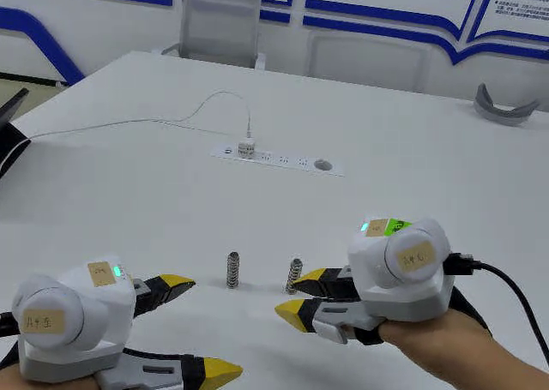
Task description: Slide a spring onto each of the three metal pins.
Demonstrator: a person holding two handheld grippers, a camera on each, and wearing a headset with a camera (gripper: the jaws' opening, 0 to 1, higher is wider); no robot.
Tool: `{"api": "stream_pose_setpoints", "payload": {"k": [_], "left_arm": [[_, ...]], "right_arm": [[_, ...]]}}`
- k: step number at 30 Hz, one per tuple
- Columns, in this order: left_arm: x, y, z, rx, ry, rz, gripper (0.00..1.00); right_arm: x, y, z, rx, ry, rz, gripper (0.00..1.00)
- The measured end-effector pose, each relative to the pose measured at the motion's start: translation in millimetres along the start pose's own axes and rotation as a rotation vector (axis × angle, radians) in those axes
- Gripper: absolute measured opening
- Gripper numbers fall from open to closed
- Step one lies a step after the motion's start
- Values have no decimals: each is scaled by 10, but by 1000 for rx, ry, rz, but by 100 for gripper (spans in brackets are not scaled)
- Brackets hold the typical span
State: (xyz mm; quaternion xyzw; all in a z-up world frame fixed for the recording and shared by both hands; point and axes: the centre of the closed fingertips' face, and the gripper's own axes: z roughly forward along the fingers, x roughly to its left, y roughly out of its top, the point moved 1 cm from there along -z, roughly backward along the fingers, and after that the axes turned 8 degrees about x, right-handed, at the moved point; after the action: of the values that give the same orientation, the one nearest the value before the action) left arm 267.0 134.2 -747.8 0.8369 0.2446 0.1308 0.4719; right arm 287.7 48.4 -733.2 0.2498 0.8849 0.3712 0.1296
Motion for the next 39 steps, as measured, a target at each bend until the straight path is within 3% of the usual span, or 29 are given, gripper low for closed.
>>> {"api": "stream_pose_setpoints", "payload": {"k": [18,39], "left_arm": [[-14,-9,4,1,0,-6,77],[-21,-12,18,6,-7,-4,78]], "right_arm": [[-162,-337,-292,6,-57,65,25],[-431,-616,-623,-10,-132,110,32]]}}
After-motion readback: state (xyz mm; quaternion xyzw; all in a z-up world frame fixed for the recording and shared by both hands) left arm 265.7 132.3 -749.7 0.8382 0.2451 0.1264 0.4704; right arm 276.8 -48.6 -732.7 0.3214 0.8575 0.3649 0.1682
